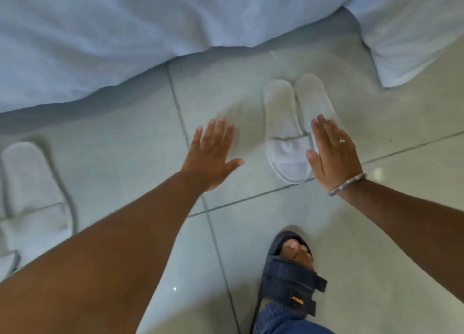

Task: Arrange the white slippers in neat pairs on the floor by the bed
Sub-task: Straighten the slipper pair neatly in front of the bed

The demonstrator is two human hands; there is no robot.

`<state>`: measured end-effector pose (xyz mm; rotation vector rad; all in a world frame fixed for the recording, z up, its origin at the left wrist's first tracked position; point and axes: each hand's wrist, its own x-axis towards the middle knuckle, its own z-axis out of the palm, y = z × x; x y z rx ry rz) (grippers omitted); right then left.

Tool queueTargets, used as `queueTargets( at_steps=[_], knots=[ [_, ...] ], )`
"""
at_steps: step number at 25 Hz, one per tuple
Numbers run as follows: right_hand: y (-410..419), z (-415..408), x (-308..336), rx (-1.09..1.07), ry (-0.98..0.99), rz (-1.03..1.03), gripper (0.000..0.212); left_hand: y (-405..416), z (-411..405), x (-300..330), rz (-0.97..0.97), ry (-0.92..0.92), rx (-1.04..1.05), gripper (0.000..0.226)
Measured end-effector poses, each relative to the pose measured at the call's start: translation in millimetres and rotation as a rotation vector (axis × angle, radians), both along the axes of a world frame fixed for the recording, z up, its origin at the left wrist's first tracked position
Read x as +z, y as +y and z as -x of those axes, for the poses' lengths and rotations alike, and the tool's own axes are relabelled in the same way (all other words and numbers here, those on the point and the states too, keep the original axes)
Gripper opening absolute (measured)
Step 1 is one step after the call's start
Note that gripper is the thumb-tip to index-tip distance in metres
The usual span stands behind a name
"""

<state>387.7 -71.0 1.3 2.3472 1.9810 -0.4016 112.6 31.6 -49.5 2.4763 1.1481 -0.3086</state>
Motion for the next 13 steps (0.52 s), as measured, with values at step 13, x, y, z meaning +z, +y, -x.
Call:
queueTargets(
  at_steps=[13],
  knots=[
    [119,460,-27,0.914,0.08,0.256,0.088,-41,528,40,0.088,0.506,0.349,0.097]
  ],
)
